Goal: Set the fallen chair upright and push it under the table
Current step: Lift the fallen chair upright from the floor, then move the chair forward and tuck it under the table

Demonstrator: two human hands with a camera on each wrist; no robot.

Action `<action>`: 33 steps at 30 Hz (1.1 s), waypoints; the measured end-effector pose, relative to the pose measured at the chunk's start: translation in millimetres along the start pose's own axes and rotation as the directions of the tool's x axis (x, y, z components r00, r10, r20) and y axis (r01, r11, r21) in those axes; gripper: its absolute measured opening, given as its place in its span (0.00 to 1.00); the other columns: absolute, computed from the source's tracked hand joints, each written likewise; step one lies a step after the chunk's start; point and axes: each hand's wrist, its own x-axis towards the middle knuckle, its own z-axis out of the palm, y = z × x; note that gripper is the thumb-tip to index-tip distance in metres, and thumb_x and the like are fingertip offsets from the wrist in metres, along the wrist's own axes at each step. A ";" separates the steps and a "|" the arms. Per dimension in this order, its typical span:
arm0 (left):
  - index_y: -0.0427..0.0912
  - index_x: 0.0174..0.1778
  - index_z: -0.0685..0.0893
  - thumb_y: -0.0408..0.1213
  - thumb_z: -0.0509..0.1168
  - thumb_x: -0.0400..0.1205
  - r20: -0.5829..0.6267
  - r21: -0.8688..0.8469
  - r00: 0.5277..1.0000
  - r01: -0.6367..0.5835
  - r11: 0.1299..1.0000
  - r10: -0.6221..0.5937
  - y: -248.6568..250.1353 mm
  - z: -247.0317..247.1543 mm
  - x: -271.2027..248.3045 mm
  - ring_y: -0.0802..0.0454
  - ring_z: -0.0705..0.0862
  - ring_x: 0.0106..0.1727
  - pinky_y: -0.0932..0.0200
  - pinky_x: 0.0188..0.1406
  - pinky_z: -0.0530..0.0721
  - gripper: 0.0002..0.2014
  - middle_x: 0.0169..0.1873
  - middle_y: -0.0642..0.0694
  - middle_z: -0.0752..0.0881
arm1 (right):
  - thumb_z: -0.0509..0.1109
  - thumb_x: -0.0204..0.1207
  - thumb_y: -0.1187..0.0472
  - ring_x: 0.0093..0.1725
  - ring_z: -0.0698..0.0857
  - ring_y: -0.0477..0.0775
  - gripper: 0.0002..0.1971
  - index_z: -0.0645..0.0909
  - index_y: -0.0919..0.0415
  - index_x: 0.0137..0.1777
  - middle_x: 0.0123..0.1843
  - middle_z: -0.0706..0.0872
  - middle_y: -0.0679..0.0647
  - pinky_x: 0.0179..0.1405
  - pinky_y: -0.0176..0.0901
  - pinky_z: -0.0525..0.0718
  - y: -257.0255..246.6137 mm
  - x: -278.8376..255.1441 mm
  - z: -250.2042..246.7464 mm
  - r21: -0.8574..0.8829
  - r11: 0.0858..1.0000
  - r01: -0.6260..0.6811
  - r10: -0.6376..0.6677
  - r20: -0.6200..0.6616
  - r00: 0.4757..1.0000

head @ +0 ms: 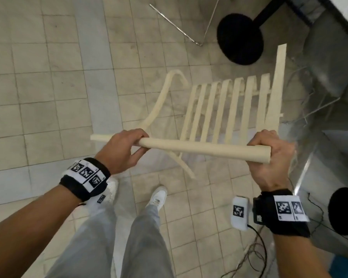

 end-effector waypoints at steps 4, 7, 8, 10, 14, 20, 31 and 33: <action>0.52 0.58 0.83 0.52 0.68 0.78 0.046 0.060 0.999 0.016 0.998 -0.019 -13.0 -12.4 19.3 0.50 0.88 0.43 0.48 0.49 0.84 0.15 0.44 0.53 0.92 | 0.71 0.61 0.64 0.31 0.73 0.60 0.07 0.77 0.65 0.27 0.26 0.76 0.54 0.31 0.50 0.68 3.8 -27.5 -4.7 0.057 0.995 -0.087 0.087 -0.010 0.996; 0.48 0.48 0.87 0.54 0.63 0.77 0.071 0.187 0.997 -0.034 0.982 0.021 -18.3 -17.3 27.2 0.44 0.85 0.36 0.45 0.42 0.83 0.15 0.35 0.47 0.90 | 0.72 0.63 0.66 0.32 0.74 0.58 0.07 0.77 0.65 0.29 0.28 0.76 0.52 0.34 0.51 0.70 1.8 -42.1 -5.1 0.085 0.987 -0.134 0.138 -0.032 0.990; 0.47 0.47 0.87 0.53 0.63 0.77 0.074 0.202 0.997 -0.034 0.979 0.020 -16.3 -18.4 29.7 0.43 0.84 0.34 0.45 0.41 0.83 0.14 0.34 0.46 0.90 | 0.73 0.66 0.66 0.33 0.75 0.59 0.08 0.77 0.65 0.30 0.29 0.76 0.53 0.35 0.52 0.71 0.2 -45.3 -6.1 0.084 0.986 -0.141 0.144 -0.038 0.989; 0.46 0.45 0.87 0.49 0.66 0.77 0.082 0.231 0.997 -0.019 0.973 0.000 -10.2 -19.0 32.7 0.43 0.82 0.31 0.46 0.38 0.83 0.12 0.33 0.44 0.90 | 0.77 0.73 0.66 0.36 0.77 0.60 0.10 0.79 0.65 0.34 0.33 0.79 0.56 0.36 0.54 0.75 -8.7 -49.7 -9.1 0.068 0.985 -0.158 0.161 -0.044 0.986; 0.43 0.45 0.87 0.43 0.70 0.77 0.095 0.243 0.995 -0.027 0.970 0.003 -1.5 -14.8 31.2 0.36 0.85 0.32 0.50 0.35 0.81 0.08 0.30 0.41 0.89 | 0.78 0.71 0.73 0.46 0.85 0.54 0.13 0.82 0.61 0.52 0.46 0.85 0.56 0.46 0.47 0.84 -51.9 -52.5 -26.6 0.096 0.968 -0.231 0.233 -0.013 0.972; 0.42 0.43 0.86 0.54 0.67 0.78 0.068 0.214 0.997 -0.043 0.976 0.029 20.2 -4.4 37.5 0.37 0.82 0.30 0.49 0.33 0.81 0.16 0.29 0.39 0.88 | 0.74 0.70 0.58 0.67 0.76 0.59 0.30 0.75 0.54 0.74 0.66 0.79 0.53 0.76 0.67 0.70 -107.7 -63.6 -46.8 -0.626 0.780 0.003 0.139 0.177 0.974; 0.40 0.45 0.88 0.41 0.70 0.77 0.138 0.344 0.990 -0.081 0.935 0.035 38.1 7.1 18.9 0.32 0.87 0.38 0.46 0.38 0.83 0.08 0.34 0.37 0.90 | 0.64 0.81 0.63 0.33 0.75 0.56 0.06 0.83 0.57 0.47 0.39 0.78 0.52 0.38 0.50 0.72 -99.1 -39.9 46.6 -0.784 0.530 0.324 0.251 0.510 0.823; 0.39 0.45 0.88 0.42 0.70 0.78 0.158 0.357 0.984 -0.130 0.925 0.077 47.5 7.8 21.0 0.33 0.87 0.37 0.46 0.39 0.83 0.09 0.33 0.37 0.90 | 0.66 0.79 0.67 0.28 0.70 0.56 0.06 0.81 0.58 0.42 0.37 0.77 0.53 0.32 0.49 0.68 -88.2 -52.4 32.4 -0.755 0.561 0.339 0.162 0.502 0.850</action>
